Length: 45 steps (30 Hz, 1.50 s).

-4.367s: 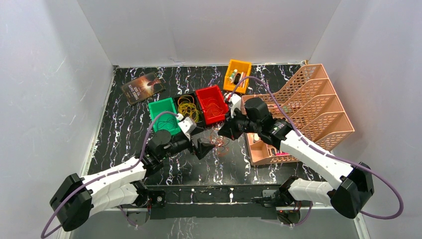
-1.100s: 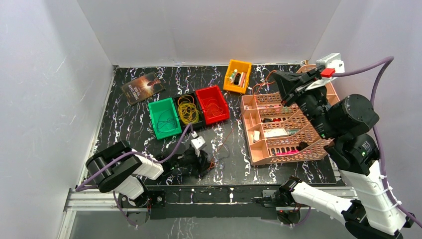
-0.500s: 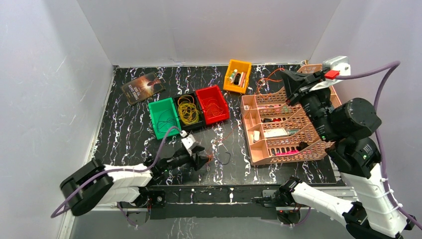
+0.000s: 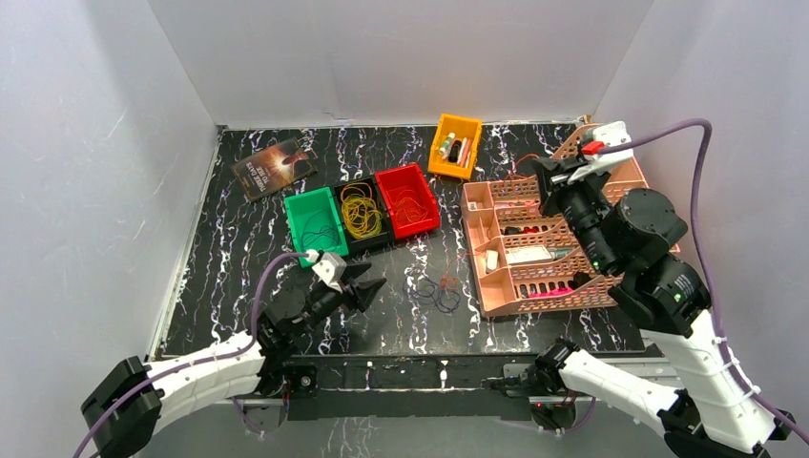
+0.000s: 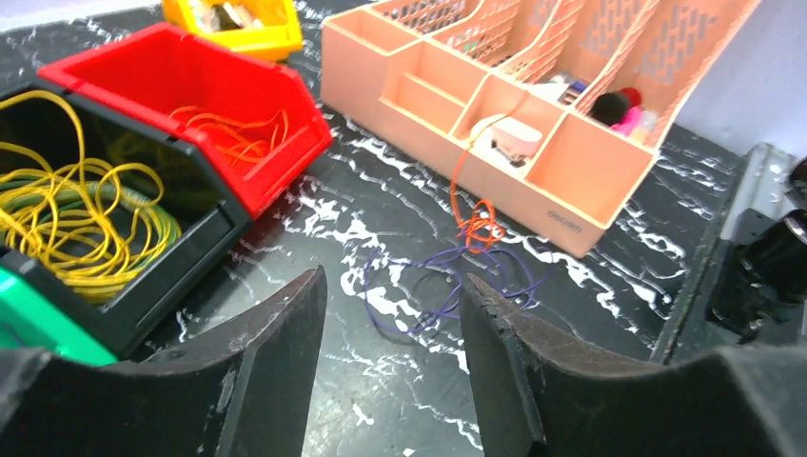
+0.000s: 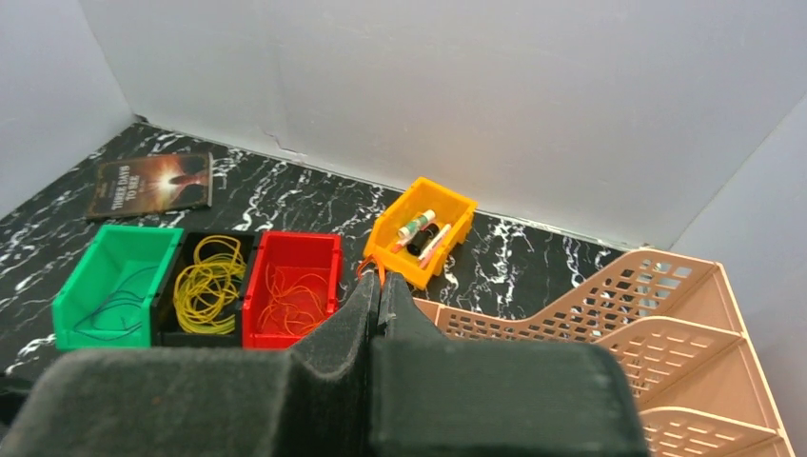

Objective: Untangle the cables

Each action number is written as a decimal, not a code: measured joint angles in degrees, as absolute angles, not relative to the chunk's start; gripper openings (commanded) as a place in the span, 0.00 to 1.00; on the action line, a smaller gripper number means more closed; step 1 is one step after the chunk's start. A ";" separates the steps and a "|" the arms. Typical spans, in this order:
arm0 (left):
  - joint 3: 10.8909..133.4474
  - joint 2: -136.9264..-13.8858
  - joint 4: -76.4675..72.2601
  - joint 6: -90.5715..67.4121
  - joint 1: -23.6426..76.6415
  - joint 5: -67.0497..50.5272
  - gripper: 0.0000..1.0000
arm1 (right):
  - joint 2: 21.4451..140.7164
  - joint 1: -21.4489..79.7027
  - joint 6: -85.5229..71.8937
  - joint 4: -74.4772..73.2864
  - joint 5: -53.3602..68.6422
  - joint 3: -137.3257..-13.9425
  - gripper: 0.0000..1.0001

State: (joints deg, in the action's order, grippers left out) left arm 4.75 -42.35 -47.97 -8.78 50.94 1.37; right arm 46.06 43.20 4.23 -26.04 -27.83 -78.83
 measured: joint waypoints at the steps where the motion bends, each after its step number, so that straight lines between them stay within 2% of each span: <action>1: 4.62 -42.74 -47.72 -8.99 50.85 2.22 0.70 | 46.04 43.20 4.21 -26.09 -26.96 -78.85 0.00; 4: 4.60 -45.74 -47.53 -9.30 50.72 3.01 0.74 | 45.65 43.18 3.79 -26.13 -22.48 -79.22 0.00; 13: 12.75 -65.63 -50.15 -6.37 50.72 -0.27 0.76 | 47.05 43.18 1.65 -24.93 -2.94 -81.93 0.00; 19: 22.09 -77.21 -55.31 -4.16 50.65 -5.74 0.70 | 47.48 43.18 0.16 -22.96 3.18 -84.36 0.00; 25: 27.22 -85.76 -57.52 -2.33 50.59 -12.49 0.67 | 47.13 43.18 -0.99 -21.63 7.09 -86.02 0.00; 31: 28.38 -88.84 -58.30 -2.42 50.48 -19.44 0.61 | 47.16 43.18 -1.65 -21.45 8.40 -86.04 0.00; 39: 30.37 -91.66 -58.92 -2.61 50.46 -24.69 0.64 | 47.16 43.18 -1.78 -21.45 9.02 -86.04 0.00; 45: 26.87 -88.44 -59.59 -2.52 50.46 -24.38 0.66 | 47.16 43.18 -1.78 -21.45 8.99 -86.04 0.00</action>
State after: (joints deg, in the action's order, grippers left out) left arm 26.87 -88.44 -59.59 -2.52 50.46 -24.38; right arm 47.16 43.18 -1.78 -21.45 8.99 -86.04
